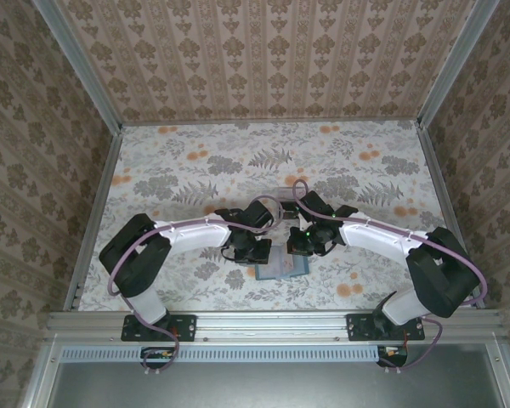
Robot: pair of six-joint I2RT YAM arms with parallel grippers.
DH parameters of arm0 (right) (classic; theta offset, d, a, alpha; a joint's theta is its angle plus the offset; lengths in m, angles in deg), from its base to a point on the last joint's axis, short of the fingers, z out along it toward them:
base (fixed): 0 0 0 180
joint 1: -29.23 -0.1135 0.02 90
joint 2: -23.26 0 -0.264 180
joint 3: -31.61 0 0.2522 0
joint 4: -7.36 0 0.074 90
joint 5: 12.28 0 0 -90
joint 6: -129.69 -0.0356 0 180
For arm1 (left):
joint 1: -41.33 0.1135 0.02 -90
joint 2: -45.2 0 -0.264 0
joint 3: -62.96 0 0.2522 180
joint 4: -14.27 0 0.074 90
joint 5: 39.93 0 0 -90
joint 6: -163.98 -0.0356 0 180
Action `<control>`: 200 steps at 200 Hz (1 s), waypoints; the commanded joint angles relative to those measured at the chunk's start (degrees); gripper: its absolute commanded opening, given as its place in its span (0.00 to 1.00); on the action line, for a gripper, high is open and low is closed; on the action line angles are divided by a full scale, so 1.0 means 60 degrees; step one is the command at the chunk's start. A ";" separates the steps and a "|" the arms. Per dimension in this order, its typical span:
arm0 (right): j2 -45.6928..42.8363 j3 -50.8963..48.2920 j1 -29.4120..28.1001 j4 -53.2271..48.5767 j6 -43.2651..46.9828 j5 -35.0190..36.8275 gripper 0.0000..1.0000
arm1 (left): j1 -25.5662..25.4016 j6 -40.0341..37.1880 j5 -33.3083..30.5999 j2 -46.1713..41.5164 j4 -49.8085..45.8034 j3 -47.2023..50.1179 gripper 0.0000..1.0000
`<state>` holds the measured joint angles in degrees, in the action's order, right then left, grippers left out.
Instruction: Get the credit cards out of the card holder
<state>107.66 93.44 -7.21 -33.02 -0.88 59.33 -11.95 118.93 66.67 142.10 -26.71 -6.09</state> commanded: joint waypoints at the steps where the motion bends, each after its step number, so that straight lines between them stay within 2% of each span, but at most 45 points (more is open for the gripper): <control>1: -0.0510 0.0297 -0.0071 -0.0496 0.0006 0.0177 0.05 | -0.0003 -0.0182 -0.0315 -0.0469 -0.0470 -0.0228 0.02; 49: -0.1238 0.0707 0.0017 -0.1168 0.0362 0.0648 0.00 | 0.0236 -0.0130 -0.0682 -0.1179 -0.0424 0.0104 0.02; 88: -0.1321 0.1241 0.0336 -0.1681 0.1545 0.0797 0.00 | 0.0607 -0.0051 -0.0760 -0.1847 -0.0156 0.0705 0.02; 140: -0.0232 0.2757 0.0839 -0.2971 0.4968 0.0951 0.00 | 0.1099 -0.0093 -0.0745 -0.2580 -0.0035 0.1424 0.03; 200: 0.0196 0.3268 0.0859 -0.3176 1.1070 0.2170 0.00 | 0.1492 -0.0189 -0.0704 -0.3155 -0.0019 0.2011 0.03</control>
<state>108.30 111.28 -2.19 -49.34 44.62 68.40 -3.88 118.95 62.83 125.18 -26.84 4.56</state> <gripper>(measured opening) 0.046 0.046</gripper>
